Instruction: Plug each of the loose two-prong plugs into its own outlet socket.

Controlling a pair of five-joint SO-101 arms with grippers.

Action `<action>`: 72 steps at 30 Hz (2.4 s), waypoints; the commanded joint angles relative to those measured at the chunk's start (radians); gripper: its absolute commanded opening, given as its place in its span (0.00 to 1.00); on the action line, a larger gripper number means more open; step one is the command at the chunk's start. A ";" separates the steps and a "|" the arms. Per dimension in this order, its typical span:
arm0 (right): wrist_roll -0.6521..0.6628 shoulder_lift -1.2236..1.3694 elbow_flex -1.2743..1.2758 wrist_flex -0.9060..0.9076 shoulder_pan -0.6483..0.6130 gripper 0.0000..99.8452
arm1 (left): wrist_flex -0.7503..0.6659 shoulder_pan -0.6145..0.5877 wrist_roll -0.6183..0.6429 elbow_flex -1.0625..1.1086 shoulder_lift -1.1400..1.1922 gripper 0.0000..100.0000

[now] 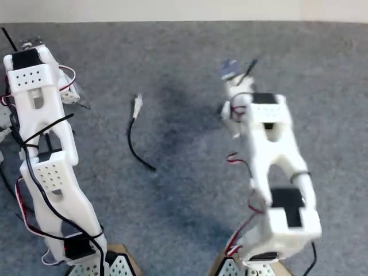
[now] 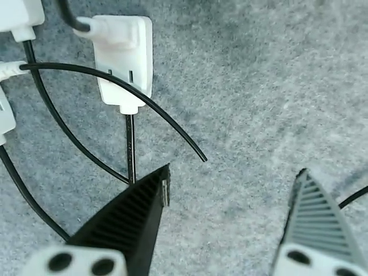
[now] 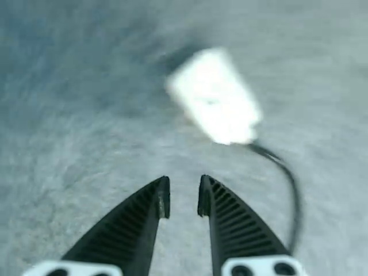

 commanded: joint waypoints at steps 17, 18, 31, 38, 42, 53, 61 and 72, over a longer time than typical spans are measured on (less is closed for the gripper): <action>-0.049 -0.713 0.743 -0.374 0.170 0.21 | -0.032 0.415 -0.018 -0.131 -0.050 0.34; -0.049 -0.651 0.694 -0.378 0.160 0.23 | -0.031 0.380 0.002 -0.145 -0.051 0.33; 0.229 0.369 -0.378 -0.024 0.051 0.30 | -0.002 -0.134 -0.061 -0.170 -0.067 0.33; 0.255 0.506 -0.636 0.087 -0.036 0.30 | -0.003 -0.260 -0.164 -0.171 0.005 0.33; 0.258 0.573 -0.665 0.048 -0.045 0.30 | -0.003 -0.283 -0.195 -0.177 0.059 0.33; 0.290 0.651 -0.667 0.185 -0.045 0.30 | -0.003 -0.282 -0.199 -0.177 0.067 0.33; 0.342 0.607 -0.578 0.292 -0.094 0.25 | -0.003 -0.268 -0.196 -0.177 0.065 0.33; 0.341 0.308 -0.315 0.346 -0.177 0.25 | -0.018 -0.259 -0.195 -0.177 0.067 0.33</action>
